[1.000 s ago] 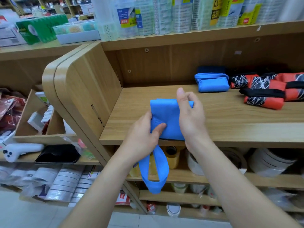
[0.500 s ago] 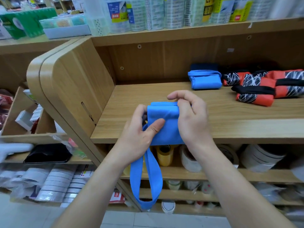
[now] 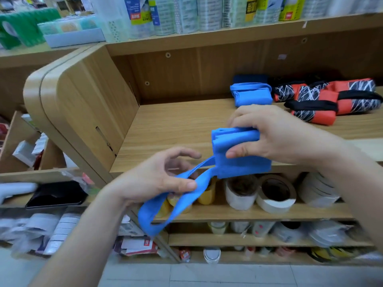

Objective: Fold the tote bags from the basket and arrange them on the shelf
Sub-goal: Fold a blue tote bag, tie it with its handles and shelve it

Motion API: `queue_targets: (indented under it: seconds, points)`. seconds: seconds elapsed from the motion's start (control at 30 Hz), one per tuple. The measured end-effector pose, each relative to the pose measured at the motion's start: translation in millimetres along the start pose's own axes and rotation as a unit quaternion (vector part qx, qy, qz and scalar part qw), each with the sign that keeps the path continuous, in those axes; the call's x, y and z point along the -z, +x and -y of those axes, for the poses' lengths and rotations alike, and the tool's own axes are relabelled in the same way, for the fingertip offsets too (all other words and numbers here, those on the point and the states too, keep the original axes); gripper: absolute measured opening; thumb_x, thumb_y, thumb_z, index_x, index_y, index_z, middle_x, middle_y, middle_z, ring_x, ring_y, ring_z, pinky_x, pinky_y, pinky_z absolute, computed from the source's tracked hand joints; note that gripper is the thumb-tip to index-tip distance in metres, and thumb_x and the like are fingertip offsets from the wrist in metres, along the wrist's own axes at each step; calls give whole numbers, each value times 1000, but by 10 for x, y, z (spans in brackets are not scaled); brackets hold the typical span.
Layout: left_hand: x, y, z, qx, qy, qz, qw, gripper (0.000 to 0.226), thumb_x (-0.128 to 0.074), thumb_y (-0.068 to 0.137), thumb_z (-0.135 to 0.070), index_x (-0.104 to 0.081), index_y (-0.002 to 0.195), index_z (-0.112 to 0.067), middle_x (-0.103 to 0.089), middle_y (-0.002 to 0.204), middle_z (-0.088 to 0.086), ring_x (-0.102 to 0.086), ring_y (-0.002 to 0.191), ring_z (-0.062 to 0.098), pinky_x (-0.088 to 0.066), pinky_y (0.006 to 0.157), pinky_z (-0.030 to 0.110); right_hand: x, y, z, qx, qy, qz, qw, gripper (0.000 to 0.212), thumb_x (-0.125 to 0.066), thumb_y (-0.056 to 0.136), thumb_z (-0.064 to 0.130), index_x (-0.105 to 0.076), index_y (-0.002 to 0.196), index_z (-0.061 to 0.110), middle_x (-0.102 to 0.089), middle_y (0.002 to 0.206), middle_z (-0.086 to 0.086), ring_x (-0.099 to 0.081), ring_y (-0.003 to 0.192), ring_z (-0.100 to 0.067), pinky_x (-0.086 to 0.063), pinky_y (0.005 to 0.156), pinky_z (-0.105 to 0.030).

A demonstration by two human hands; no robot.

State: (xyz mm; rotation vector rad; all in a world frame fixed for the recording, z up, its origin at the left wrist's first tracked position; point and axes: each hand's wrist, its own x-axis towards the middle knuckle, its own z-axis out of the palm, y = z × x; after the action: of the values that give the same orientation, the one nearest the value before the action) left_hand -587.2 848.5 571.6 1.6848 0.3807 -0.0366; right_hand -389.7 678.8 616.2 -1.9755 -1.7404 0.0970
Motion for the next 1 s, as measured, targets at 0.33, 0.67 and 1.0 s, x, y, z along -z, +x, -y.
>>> queue_targets:
  seconds: [0.33, 0.67, 1.0]
  points:
    - [314, -316, 26, -147, 60, -239, 958, 28, -79, 77, -44, -74, 96, -25, -69, 105, 1, -64, 104, 19, -52, 83, 22, 217, -210, -173, -46, 144, -51, 987, 37, -72, 67, 53, -75, 82, 19, -65, 72, -9, -60, 70, -25, -45, 60, -39]
    - [-165, -127, -34, -247, 540, -153, 790, 22, -64, 78, -42, -65, 97, -32, -66, 83, -13, -61, 80, 7, -52, 68, 33, 408, -292, -296, -47, 221, -45, 973, 39, -76, 73, 44, -76, 86, 7, -66, 82, -22, -62, 70, -26, -45, 60, -26]
    - [100, -254, -521, -333, -81, -1, 939, 26, -82, 67, -35, -69, 80, -16, -63, 73, 2, -62, 84, 23, -49, 90, 30, 321, -335, -489, -139, 238, -35, 961, 33, -74, 71, 41, -75, 87, 13, -73, 80, -2, -69, 71, -14, -51, 59, -23]
